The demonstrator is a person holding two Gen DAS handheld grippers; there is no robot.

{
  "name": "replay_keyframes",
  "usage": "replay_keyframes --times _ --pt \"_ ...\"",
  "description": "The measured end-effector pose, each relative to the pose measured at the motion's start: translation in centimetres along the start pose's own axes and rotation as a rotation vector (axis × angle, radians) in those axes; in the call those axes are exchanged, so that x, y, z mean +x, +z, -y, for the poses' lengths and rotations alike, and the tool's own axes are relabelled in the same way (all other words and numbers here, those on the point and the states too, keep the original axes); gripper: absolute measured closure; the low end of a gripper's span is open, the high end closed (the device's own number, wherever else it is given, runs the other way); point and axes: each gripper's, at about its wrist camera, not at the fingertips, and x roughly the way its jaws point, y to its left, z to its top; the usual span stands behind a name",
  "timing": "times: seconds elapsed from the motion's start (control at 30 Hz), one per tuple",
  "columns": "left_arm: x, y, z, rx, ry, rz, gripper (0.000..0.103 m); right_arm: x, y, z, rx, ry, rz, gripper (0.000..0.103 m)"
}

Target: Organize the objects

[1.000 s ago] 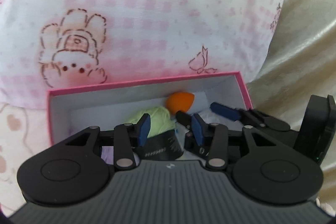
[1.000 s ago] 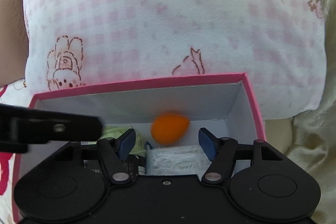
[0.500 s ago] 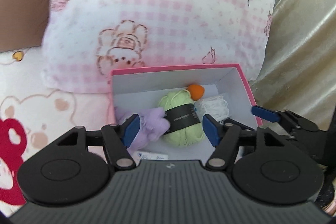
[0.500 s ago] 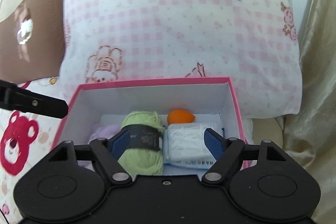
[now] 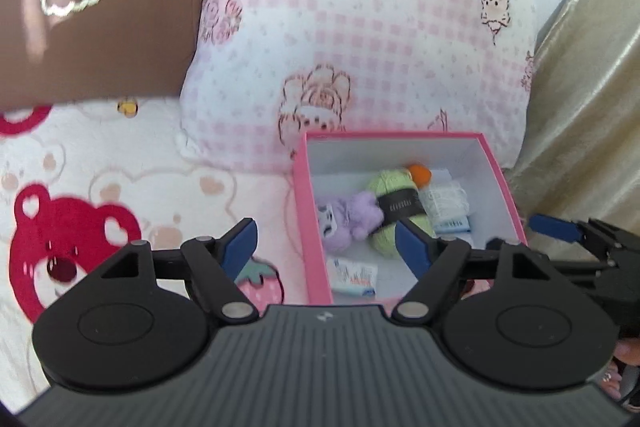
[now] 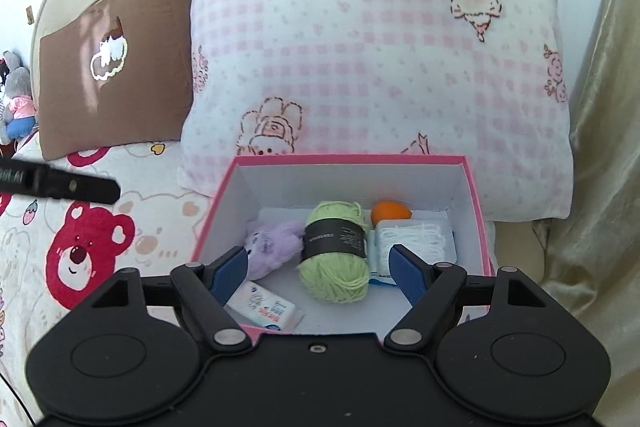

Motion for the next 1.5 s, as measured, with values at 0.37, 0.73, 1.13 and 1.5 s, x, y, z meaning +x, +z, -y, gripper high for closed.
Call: replay_keyframes --times 0.37,0.73,1.13,1.5 --pt "-4.1 -3.4 -1.8 0.011 0.055 -0.02 0.028 -2.7 -0.7 -4.5 -0.038 0.012 -0.024 0.02" --pt "-5.6 -6.3 -4.7 -0.042 0.041 -0.044 0.027 -4.2 -1.5 -6.3 -0.042 0.001 -0.009 0.012" --pt "-5.2 -7.7 -6.3 -0.044 0.15 -0.062 0.015 -3.1 -3.3 -8.4 -0.062 -0.014 -0.095 0.01" --pt "-4.9 -8.5 -5.6 -0.004 0.166 -0.052 0.004 -2.3 -3.4 -8.6 -0.04 -0.013 -0.137 0.01"
